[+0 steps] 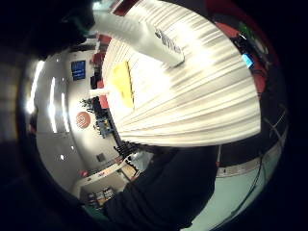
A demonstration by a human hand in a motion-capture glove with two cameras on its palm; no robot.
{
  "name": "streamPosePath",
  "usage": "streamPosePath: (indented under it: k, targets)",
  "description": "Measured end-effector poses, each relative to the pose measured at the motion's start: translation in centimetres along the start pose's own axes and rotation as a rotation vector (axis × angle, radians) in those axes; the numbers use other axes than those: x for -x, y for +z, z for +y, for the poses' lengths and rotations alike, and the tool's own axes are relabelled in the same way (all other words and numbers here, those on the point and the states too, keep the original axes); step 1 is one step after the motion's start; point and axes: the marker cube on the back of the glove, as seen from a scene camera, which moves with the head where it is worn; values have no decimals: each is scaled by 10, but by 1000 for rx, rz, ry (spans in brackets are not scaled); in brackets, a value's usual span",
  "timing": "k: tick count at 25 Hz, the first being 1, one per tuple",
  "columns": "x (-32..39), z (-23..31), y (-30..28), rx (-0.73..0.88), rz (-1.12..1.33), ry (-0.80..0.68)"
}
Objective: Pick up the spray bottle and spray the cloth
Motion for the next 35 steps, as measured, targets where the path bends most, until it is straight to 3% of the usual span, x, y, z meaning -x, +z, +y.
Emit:
streamPosePath:
  k: [6,12,35]
  targets:
    - [-41,-35,7,-19,9,20]
    - [-38,-42,13,1,-20,37]
    - [-27,-70,35,47,-102,-124]
